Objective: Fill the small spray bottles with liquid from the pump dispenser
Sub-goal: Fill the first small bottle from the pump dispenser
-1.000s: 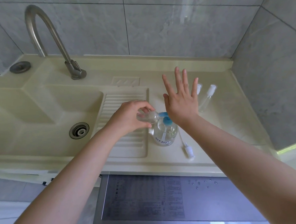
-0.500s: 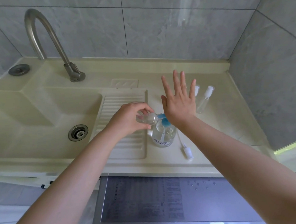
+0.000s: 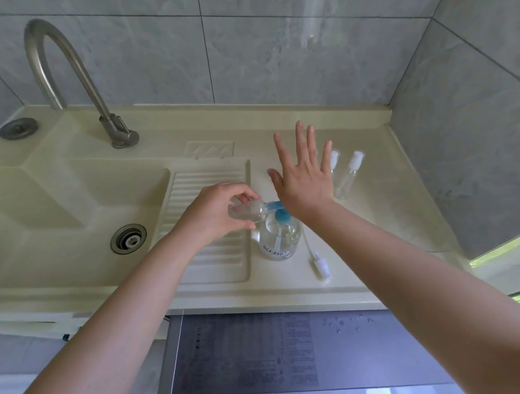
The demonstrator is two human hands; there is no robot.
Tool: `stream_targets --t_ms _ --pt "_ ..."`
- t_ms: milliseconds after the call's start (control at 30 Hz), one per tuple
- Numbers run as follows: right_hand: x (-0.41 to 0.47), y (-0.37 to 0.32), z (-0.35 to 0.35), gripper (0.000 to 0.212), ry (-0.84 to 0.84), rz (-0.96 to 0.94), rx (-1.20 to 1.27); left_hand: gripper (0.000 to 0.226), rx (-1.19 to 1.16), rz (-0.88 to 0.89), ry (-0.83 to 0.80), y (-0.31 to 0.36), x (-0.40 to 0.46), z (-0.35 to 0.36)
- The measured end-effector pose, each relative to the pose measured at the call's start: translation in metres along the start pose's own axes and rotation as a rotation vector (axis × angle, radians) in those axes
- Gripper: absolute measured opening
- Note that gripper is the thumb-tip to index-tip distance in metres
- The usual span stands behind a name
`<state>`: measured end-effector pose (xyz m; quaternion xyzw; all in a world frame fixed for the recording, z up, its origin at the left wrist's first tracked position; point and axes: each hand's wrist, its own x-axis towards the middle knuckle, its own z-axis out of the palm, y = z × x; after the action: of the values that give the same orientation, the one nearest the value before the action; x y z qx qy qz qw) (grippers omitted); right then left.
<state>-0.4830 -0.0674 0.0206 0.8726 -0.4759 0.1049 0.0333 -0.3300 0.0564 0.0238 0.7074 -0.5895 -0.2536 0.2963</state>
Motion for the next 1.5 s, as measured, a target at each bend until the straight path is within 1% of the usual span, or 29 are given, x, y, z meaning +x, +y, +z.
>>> stream_targets --t_ms 67,167,233,333,433,467,533,600,667,800,833,933,967,1067,1133,1200,1333,1500 --pt "0.001 0.001 -0.003 0.064 0.004 0.011 0.022 0.05 0.0 0.002 0.005 0.0 0.0 0.0" --pt "-0.008 -0.002 0.007 0.058 -0.102 0.047 0.092 0.05 -0.003 0.002 -0.001 -0.001 0.0 0.001" --pt "-0.007 0.0 0.011 0.057 -0.136 0.069 0.109 0.05 0.003 0.001 -0.003 0.001 0.001 0.002" --pt "-0.002 0.004 0.003 0.06 -0.109 0.023 0.018 0.05 0.014 0.0 -0.001 0.001 0.001 0.001" --pt "0.001 0.004 -0.004 0.061 -0.064 -0.002 0.004 0.05 0.014 0.015 0.009 0.001 0.0 0.0" --pt "-0.001 0.002 -0.002 0.06 -0.081 -0.016 0.005 0.049 0.012 0.015 0.01 0.001 0.0 0.0" --pt "-0.01 -0.003 0.004 0.057 -0.132 -0.002 0.101 0.049 0.003 0.008 -0.002 0.001 0.0 0.001" --pt "-0.011 -0.003 0.008 0.055 -0.117 0.006 0.16 0.049 0.012 0.006 0.001 0.001 0.0 0.002" --pt "-0.009 -0.002 0.006 0.055 -0.093 -0.014 0.131 0.049 0.006 -0.002 -0.006 0.0 0.0 0.003" --pt "0.001 0.001 -0.004 0.058 -0.08 0.006 0.072 0.048 0.019 0.006 -0.018 0.001 0.0 -0.002" --pt "-0.001 0.001 -0.002 0.059 -0.107 0.009 0.061 0.048 0.021 0.007 -0.017 0.001 0.0 -0.003" --pt "-0.011 -0.001 0.009 0.057 -0.242 0.096 0.198 0.049 0.033 0.008 -0.022 0.0 0.001 -0.001" --pt "-0.012 -0.001 0.011 0.057 -0.254 0.107 0.202 0.05 0.04 0.009 -0.021 0.0 0.002 0.001" --pt "-0.006 0.0 0.008 0.059 -0.208 0.035 0.048 0.049 0.02 -0.001 -0.007 -0.001 0.002 0.003" --pt "0.0 0.002 0.002 0.061 -0.168 0.019 0.001 0.049 0.012 0.001 0.001 -0.002 0.002 0.003" --pt "0.001 0.005 0.003 0.06 -0.161 0.013 0.005 0.049 0.008 0.009 0.004 -0.003 0.002 0.003" --pt "-0.006 0.002 0.011 0.058 -0.233 0.045 0.104 0.049 0.001 0.019 0.002 -0.004 0.003 0.004" --pt "0.001 0.004 0.002 0.061 -0.168 0.012 0.018 0.05 0.002 0.015 0.009 -0.003 0.003 0.003"
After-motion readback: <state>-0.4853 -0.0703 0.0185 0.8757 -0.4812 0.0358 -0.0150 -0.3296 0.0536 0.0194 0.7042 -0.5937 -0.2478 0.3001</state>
